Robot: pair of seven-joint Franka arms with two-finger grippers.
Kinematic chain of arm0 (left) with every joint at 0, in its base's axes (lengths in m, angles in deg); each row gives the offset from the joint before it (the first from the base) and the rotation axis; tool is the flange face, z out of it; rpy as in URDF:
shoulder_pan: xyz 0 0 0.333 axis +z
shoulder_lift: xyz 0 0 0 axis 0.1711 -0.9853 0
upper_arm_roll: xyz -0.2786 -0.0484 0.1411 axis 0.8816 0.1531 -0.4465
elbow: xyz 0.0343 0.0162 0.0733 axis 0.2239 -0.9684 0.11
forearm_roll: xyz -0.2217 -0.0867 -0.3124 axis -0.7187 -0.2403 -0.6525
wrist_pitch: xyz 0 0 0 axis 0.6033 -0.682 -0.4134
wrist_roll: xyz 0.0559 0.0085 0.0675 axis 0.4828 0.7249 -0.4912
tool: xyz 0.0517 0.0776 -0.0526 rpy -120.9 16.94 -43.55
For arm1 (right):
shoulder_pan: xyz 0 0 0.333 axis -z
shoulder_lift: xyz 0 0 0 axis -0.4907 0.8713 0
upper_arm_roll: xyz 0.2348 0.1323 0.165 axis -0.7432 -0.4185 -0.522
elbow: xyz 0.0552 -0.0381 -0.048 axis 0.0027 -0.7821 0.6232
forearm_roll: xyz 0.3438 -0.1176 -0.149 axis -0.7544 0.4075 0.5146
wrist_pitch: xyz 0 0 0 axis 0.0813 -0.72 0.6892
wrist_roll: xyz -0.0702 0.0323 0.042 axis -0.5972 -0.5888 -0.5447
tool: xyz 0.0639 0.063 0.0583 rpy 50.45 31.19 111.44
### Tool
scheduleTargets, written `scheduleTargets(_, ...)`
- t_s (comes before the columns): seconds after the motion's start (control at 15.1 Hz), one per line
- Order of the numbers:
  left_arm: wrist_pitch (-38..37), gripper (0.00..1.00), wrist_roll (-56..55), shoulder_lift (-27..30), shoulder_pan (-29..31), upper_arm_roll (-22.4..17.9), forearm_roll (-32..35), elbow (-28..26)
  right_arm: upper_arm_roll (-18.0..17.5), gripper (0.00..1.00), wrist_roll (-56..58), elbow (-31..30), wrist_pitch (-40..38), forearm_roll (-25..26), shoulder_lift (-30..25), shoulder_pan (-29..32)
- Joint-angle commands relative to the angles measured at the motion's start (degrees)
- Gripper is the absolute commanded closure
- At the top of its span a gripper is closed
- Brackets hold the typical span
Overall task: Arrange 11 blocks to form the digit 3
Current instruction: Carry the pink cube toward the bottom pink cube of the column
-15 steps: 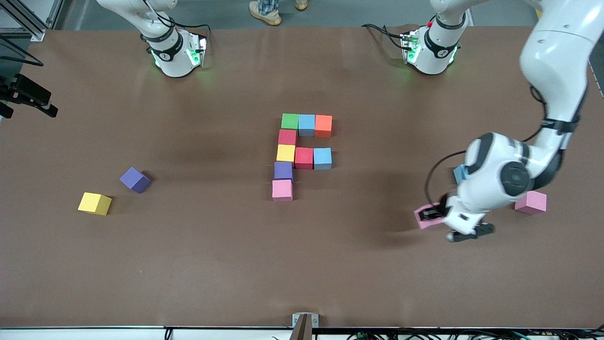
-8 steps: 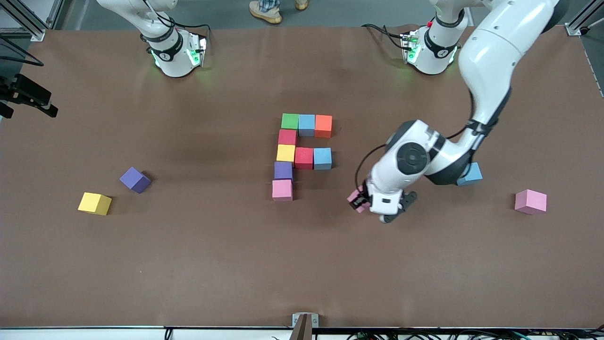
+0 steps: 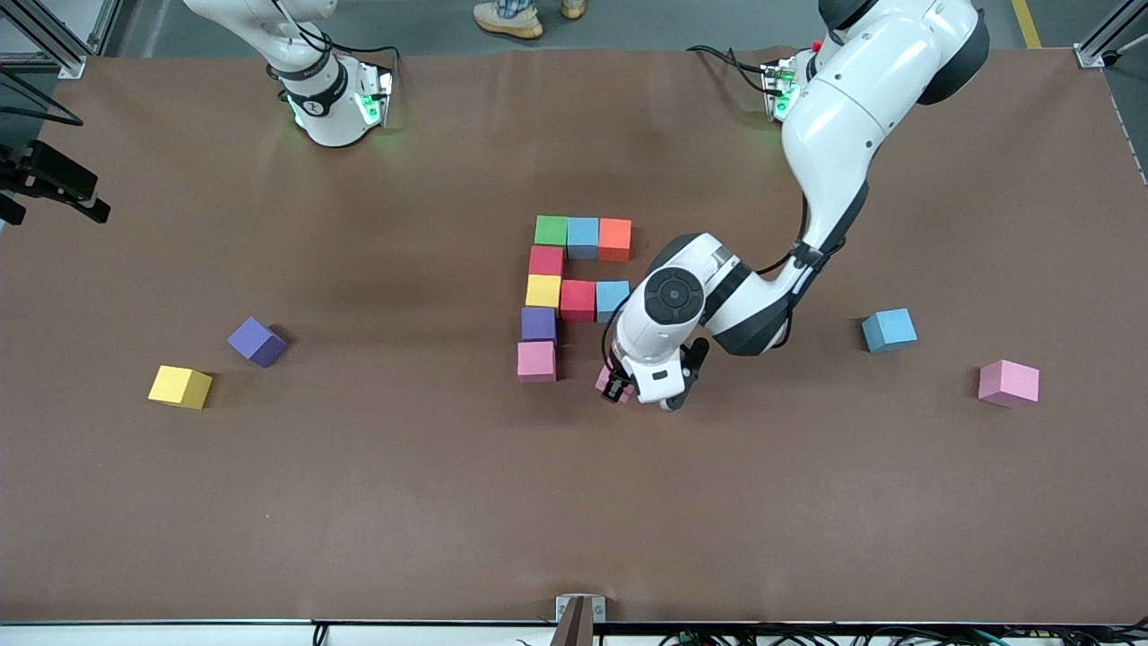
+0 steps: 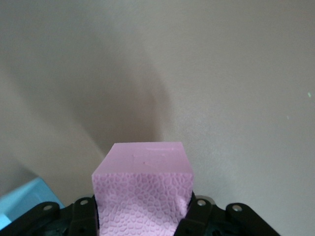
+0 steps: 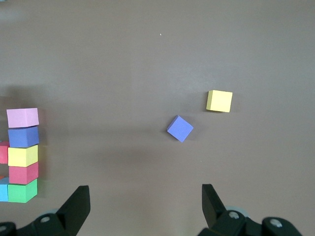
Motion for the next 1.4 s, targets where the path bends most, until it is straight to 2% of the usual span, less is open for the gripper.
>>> scheduleTargets(0.0, -0.5, 0.94, -11.5, -0.9, -2.1, -0.6, -1.2, 2.5, -0.4, 0.00, 0.0, 0.2, 0.1, 0.5, 0.1, 0.3)
scheduleTargets(0.13, -0.5, 0.92, -22.2, -1.3, -2.3, -0.8, -1.2, 2.5, -0.4, 0.00, 0.0, 0.2, 0.1, 0.5, 0.1, 0.3)
scheduleTargets(0.27, -0.5, 0.92, -23.9, -1.5, -4.3, -1.7, -1.0, 2.6, -0.4, 0.00, 0.0, 0.2, 0.1, 0.5, 0.1, 0.3)
scheduleTargets(0.53, -0.5, 0.92, -29.6, -1.9, -9.6, -7.0, -1.2, 4.0, -0.4, 0.00, 0.0, 0.2, 0.1, 0.5, 0.1, 0.3)
scheduleTargets(0.6, -0.5, 0.92, -30.4, -2.5, -10.2, -7.3, -1.2, 4.7, -0.4, 0.00, 0.0, 0.2, 0.1, 0.5, 0.1, 0.3)
scheduleTargets(0.86, -0.4, 0.92, -29.1, -3.7, -13.3, -9.0, -1.0, 6.2, -0.4, 0.00, 0.0, 0.2, 0.1, 0.5, 0.1, 0.3)
scheduleTargets(1.33, 1.0, 0.92, -29.1, -4.4, -13.5, -9.0, -1.1, 6.3, -0.4, 0.00, 0.0, 0.2, 0.1, 0.5, 0.1, 0.3)
